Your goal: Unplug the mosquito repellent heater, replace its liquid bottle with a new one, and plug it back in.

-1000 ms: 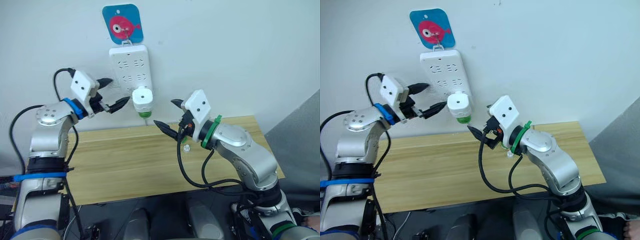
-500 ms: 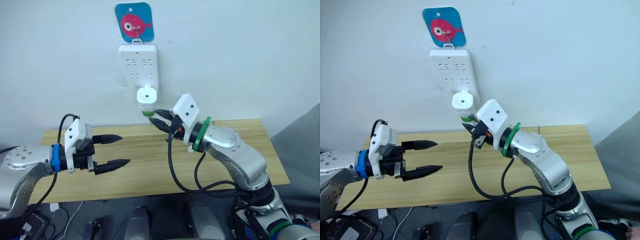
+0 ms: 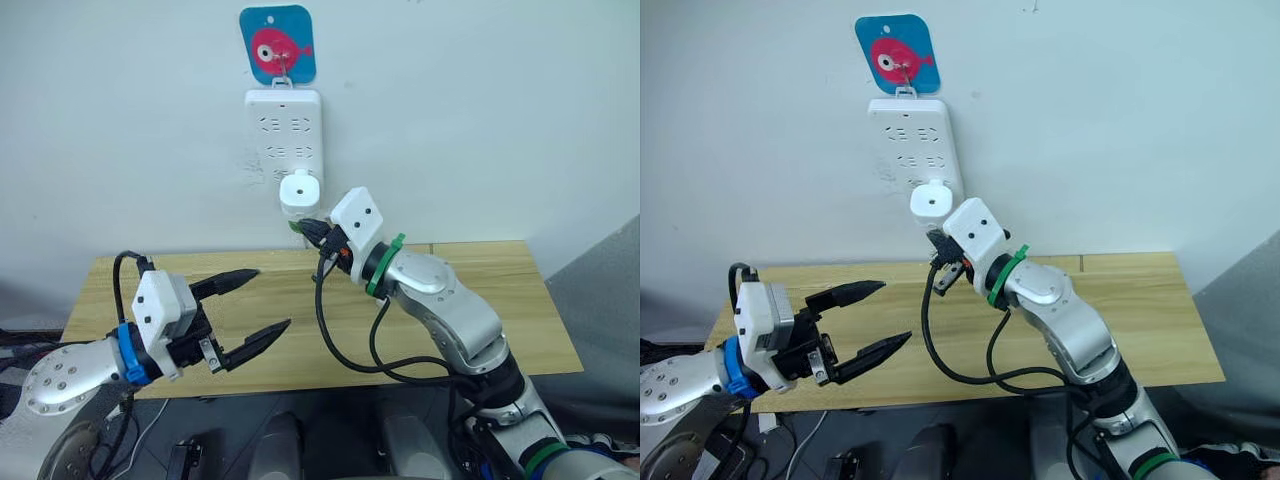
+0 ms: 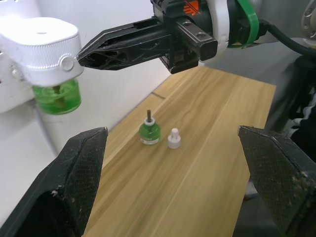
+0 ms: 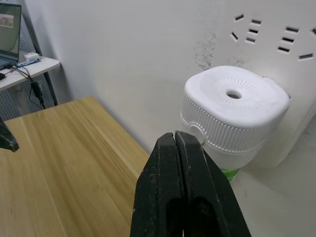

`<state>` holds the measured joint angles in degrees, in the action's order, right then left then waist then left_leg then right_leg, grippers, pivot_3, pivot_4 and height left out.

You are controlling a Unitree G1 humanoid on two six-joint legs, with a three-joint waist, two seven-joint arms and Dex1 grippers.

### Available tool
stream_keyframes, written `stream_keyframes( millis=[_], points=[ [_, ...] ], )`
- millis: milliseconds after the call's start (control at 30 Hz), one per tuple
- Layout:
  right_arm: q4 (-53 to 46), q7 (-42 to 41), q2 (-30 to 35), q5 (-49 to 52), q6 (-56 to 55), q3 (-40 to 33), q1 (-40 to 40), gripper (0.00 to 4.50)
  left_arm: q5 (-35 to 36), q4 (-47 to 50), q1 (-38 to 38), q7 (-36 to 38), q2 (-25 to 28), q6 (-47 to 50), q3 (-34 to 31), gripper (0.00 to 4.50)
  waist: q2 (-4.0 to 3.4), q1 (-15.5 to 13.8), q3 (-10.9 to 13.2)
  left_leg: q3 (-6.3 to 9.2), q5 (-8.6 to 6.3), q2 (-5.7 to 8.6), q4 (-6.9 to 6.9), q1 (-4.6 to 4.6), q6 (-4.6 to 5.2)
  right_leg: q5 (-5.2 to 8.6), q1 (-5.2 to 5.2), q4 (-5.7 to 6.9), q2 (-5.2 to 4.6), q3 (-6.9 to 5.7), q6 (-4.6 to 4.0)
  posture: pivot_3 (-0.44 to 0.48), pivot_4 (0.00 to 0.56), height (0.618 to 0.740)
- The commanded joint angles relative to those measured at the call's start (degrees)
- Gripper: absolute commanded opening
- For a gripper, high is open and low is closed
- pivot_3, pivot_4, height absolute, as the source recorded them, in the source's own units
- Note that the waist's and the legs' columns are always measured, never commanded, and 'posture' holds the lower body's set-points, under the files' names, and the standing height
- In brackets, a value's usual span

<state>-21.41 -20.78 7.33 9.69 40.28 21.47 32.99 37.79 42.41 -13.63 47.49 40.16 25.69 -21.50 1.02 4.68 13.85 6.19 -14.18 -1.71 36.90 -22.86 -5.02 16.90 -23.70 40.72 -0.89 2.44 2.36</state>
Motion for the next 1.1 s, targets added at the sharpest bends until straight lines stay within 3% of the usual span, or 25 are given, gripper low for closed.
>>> stream_keyframes(
  millis=[33, 500, 1100],
  points=[
    [-0.7, 0.4, -1.0, -1.0, -1.7, -0.1, 1.3, 0.02, -0.6, 1.6, 0.2, -1.4, -0.3, -1.8, -0.2, 4.50, 0.00, -0.1, 0.0, 0.00, 0.00, 0.01, 0.01, -0.01, 0.00, 0.00, 0.00, 0.00, 0.00, 0.00, 0.00, -0.029, 0.203, 0.725],
    [3.5, 3.7, -4.4, -4.9, -2.4, -1.6, 2.9, 0.02, -0.6, 1.0, 1.2, -2.2, 0.4, -2.1, 1.0, 4.50, 0.00, 0.0, 0.0, 0.00, 0.00, 0.01, -0.02, -0.01, 0.00, 0.00, 0.00, -0.03, 0.00, 0.00, 0.00, -0.029, 0.202, 0.725],
    [2.8, 3.4, -2.5, -5.2, -0.9, -2.6, 3.0, 0.02, -1.7, 0.0, 2.0, -1.8, 0.4, -3.0, 2.1, 4.50, 0.00, -0.1, 0.0, 0.01, 0.00, 0.01, -0.02, -0.01, 0.00, 0.00, 0.00, -0.03, 0.00, -0.01, 0.00, -0.033, 0.203, 0.725]
  ],
)
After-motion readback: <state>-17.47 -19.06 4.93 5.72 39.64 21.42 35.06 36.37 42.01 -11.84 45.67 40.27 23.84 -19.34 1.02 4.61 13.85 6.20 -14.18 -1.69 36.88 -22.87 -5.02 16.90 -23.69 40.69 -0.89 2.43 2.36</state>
